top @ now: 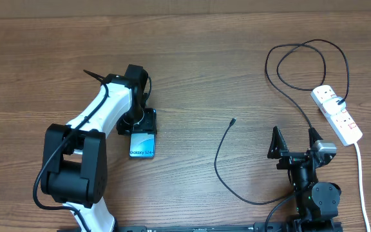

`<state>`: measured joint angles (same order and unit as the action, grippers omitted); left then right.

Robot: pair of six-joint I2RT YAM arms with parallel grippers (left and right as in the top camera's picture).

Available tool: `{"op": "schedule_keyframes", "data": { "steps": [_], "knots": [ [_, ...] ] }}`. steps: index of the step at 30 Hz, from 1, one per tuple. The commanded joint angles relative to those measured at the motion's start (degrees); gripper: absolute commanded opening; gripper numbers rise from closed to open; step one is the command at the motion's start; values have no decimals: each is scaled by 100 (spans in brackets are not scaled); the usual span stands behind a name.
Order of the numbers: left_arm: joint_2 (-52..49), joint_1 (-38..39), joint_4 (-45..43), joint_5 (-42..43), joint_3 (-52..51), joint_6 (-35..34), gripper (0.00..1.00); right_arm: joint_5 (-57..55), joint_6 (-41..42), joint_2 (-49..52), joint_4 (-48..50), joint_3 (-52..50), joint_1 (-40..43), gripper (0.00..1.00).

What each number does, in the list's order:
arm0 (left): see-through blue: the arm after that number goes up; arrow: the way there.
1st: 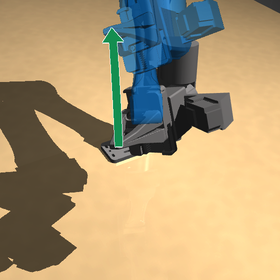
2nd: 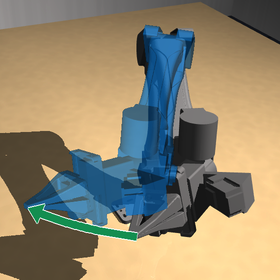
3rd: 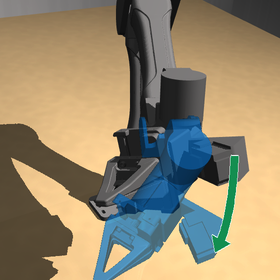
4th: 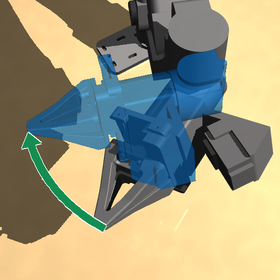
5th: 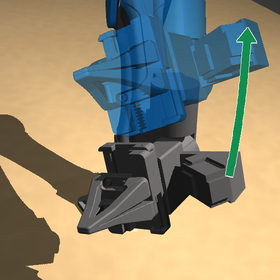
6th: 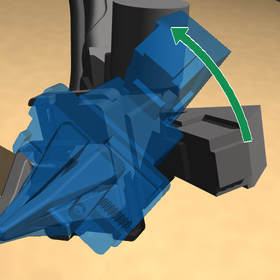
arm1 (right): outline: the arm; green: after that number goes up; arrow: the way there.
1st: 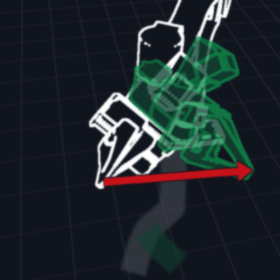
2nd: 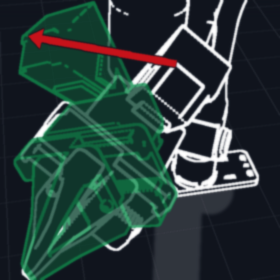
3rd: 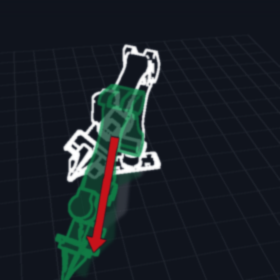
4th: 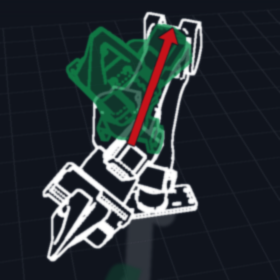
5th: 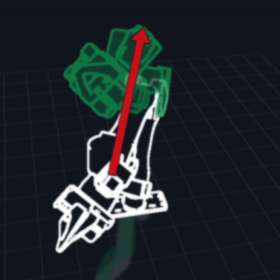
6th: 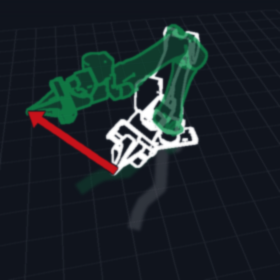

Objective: Plug charger to phone and switch on socket
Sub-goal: 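Lift the phone with the left gripper and tilt it upright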

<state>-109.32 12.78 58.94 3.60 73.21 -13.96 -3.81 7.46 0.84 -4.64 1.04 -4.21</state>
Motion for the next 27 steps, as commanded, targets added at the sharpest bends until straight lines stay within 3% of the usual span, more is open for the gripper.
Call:
{"op": "schedule_keyframes", "data": {
  "steps": [1, 27],
  "knots": [
    [-7, 44, 87, 96, 177, 20, 48, 2, -26, -46, 28, -59, -17, 100],
    [-7, 44, 1012, 247, 1161, 24, 48, 2, -26, -46, 28, -59, -17, 100]
  ]
}}
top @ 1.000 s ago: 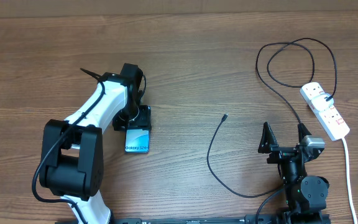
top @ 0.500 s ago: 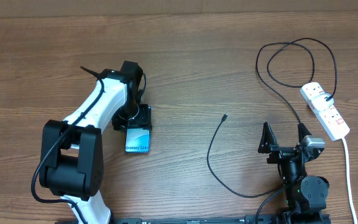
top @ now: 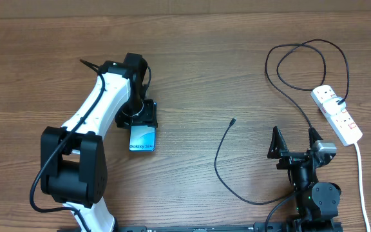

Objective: Plug charger to phone and switch on socket
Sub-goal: 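Lift the phone with the left gripper and tilt it upright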

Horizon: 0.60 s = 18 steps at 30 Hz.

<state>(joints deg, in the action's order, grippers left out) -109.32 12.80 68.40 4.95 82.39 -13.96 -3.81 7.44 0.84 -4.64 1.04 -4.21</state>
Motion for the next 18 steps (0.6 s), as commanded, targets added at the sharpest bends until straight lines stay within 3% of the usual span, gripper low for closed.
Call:
{"op": "schedule_keyframes", "data": {
  "steps": [1, 18],
  "knots": [
    [-7, 42, 103, 120, 284, 22, 48, 2, -24, -46, 28, -59, -17, 100],
    [-7, 42, 501, 260, 715, 22, 49, 2, -24, -46, 28, -59, -17, 100]
  ]
}}
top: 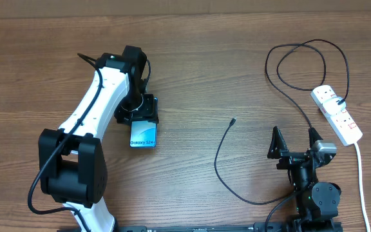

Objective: Plug charger to phone and switch on socket
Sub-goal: 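Lift the phone with the left gripper and tilt it upright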

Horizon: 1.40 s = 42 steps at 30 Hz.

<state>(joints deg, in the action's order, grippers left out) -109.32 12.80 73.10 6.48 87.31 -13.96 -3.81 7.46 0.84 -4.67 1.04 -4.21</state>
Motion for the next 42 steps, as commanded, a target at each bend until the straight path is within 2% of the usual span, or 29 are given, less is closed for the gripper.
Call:
{"op": "schedule_keyframes", "data": {
  "steps": [1, 16, 42],
  "knots": [
    [-7, 42, 35, 107, 225, 22, 49, 2, -26, -46, 31, -59, -17, 100],
    [-7, 42, 20, 116, 234, 0, 49, 2, -26, -46, 31, -59, -17, 100],
    [-7, 35, 162, 1945, 251, -155, 49, 2, -26, -46, 31, -59, -17, 100]
  ]
}}
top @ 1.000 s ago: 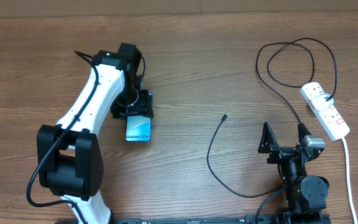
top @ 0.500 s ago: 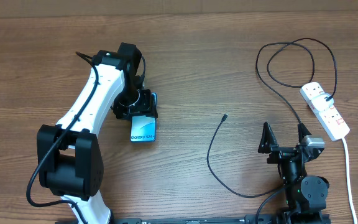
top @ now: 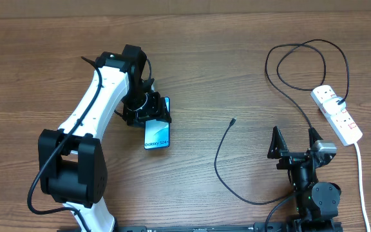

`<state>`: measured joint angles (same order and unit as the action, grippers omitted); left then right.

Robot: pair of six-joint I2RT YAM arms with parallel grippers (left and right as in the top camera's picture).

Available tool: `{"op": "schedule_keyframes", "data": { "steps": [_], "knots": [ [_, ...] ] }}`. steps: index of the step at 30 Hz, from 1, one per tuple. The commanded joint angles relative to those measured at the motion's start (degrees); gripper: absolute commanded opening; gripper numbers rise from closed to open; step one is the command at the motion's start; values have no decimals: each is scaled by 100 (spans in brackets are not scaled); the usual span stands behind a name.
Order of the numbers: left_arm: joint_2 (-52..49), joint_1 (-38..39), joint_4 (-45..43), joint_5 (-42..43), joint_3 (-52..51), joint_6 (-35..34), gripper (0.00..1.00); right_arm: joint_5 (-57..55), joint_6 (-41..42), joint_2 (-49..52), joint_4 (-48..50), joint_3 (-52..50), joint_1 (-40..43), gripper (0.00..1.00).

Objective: Plug charger to phone and switch on socket
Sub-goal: 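Lift the phone with the left gripper and tilt it upright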

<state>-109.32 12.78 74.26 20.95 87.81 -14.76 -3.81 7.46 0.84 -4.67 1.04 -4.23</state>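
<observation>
The phone (top: 157, 134), its blue screen facing up, lies or hangs just right of the left arm, with my left gripper (top: 152, 109) shut on its far end. The black charger cable (top: 219, 161) curves across the table, and its free plug tip (top: 233, 120) lies well to the right of the phone. The cable loops back to the white socket strip (top: 337, 114) at the right edge. My right gripper (top: 295, 140) stands open near the front, fingers pointing away, holding nothing.
The strip's white lead (top: 362, 180) runs down the right edge toward the front. A large cable loop (top: 304, 61) lies on the table behind the right arm. The wooden table (top: 237, 58) carries nothing else.
My left gripper has shifted right with the phone, which now sits nearer the plug tip and is turned slightly. The right arm and cable have not moved.
My left gripper was shut on the phone's far end at the left of the table. Over the following moments it edged the phone slightly back, and now it has brought the phone to the right. The right gripper stayed open and still throughout.
</observation>
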Motion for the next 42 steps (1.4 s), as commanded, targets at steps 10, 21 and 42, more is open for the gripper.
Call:
{"op": "schedule_keyframes", "data": {
  "steps": [10, 21, 42],
  "knots": [
    [-7, 26, 492, 1069, 201, -87, 48, 2, -26, -46, 31, -59, -15, 100],
    [-7, 26, 748, 1725, 201, -83, 47, 2, -26, -46, 31, -59, -15, 100],
    [-7, 26, 1143, 1808, 201, -42, 47, 2, -26, -46, 31, -59, -15, 100]
  ]
}}
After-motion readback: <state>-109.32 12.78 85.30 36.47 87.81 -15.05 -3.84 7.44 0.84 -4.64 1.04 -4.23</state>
